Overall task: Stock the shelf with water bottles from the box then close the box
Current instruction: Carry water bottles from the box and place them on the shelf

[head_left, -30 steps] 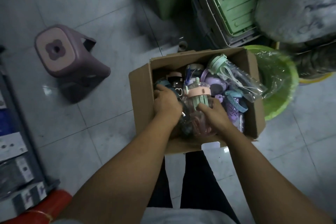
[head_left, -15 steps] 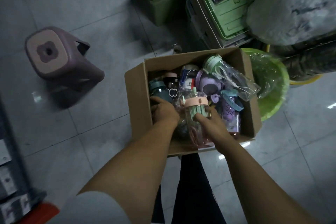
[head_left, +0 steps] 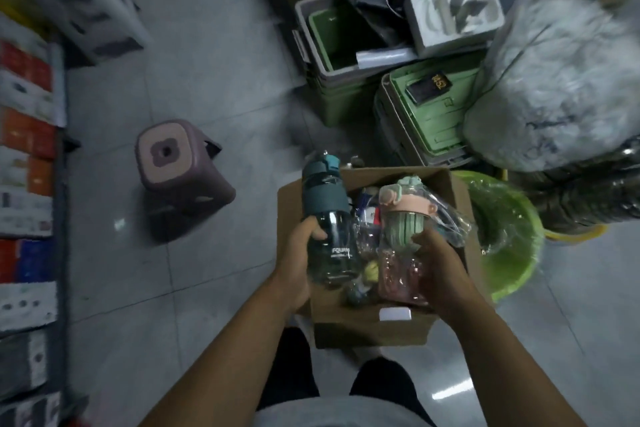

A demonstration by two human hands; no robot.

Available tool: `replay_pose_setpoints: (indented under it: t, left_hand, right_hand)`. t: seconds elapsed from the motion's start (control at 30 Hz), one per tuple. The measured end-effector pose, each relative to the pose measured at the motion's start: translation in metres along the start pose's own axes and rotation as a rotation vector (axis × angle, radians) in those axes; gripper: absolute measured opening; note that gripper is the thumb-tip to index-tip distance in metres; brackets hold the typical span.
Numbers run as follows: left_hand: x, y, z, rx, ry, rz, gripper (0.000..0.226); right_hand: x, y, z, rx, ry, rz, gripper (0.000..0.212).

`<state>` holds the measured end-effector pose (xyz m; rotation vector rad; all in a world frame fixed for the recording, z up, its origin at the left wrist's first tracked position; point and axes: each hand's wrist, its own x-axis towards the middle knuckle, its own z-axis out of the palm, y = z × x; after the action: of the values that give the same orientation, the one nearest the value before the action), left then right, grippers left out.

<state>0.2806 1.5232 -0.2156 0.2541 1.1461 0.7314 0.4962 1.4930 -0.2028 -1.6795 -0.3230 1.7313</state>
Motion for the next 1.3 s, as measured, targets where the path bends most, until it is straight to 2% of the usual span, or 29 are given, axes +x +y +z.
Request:
replay_pose_setpoints:
  t: [0.1, 0.2, 0.27, 0.37, 0.43, 0.5, 0.6, 0.63, 0.7, 0.8, 0.9, 0.93, 1.07, 1.2, 1.3]
  left_hand:
    - [-0.048, 0.012, 0.003, -0.228, 0.03, 0.155, 0.075]
    - [-0.098, 0.013, 0.001, -0.368, 0.06, 0.263, 0.069]
    - [-0.137, 0.012, -0.008, -0.424, 0.091, 0.328, 0.081]
    - [-0.206, 0.008, -0.03, -0.384, 0.203, 0.475, 0.101]
    - [-0.256, 0.001, -0.049, -0.379, 0.309, 0.591, 0.089]
    - [-0.306, -0.01, -0.07, -0.436, 0.433, 0.71, 0.078]
    - [-0.387, -0.03, -0.099, -0.577, 0.596, 0.874, 0.053]
    - [-0.415, -0.04, -0.109, -0.612, 0.651, 0.922, 0.045]
    - [-0.473, -0.068, -0.132, -0.648, 0.757, 0.99, 0.048]
    - [-0.561, -0.121, -0.167, -0.744, 0.942, 1.056, 0.056]
    - [-0.647, -0.173, -0.193, -0.784, 1.04, 1.159, 0.031]
    - [-0.675, -0.192, -0.205, -0.778, 1.092, 1.183, 0.03]
    - [-0.776, -0.261, -0.246, -0.683, 1.329, 1.237, 0.064]
    - [-0.859, -0.316, -0.281, -0.658, 1.491, 1.278, 0.067]
    - [-0.914, -0.348, -0.313, -0.691, 1.549, 1.299, 0.063]
  right_hand:
    - [-0.019, -0.024, 0.017, -0.039, -0.155, -0.037, 0.036]
    - [-0.045, -0.044, 0.047, -0.127, -0.349, -0.077, 0.043]
    - [-0.065, -0.052, 0.073, -0.185, -0.483, -0.077, 0.043]
    - [-0.101, -0.051, 0.121, -0.282, -0.685, -0.048, 0.063]
    - [-0.134, -0.042, 0.16, -0.377, -0.878, -0.05, 0.064]
    - [-0.178, -0.025, 0.198, -0.488, -1.067, -0.12, 0.056]
    - [-0.248, 0.013, 0.247, -0.618, -1.285, -0.215, 0.054]
    - [-0.271, 0.029, 0.262, -0.645, -1.339, -0.232, 0.048]
    - [-0.316, 0.065, 0.291, -0.697, -1.418, -0.252, 0.028]
    - [-0.394, 0.129, 0.329, -0.726, -1.518, -0.212, 0.027]
    - [-0.481, 0.197, 0.357, -0.731, -1.657, -0.239, 0.025]
    - [-0.511, 0.222, 0.364, -0.74, -1.682, -0.257, 0.023]
    - [-0.615, 0.315, 0.384, -0.77, -1.778, -0.251, 0.026]
    - [-0.695, 0.386, 0.396, -0.804, -1.871, -0.189, 0.024]
    - [-0.746, 0.438, 0.415, -0.809, -1.899, -0.177, 0.027]
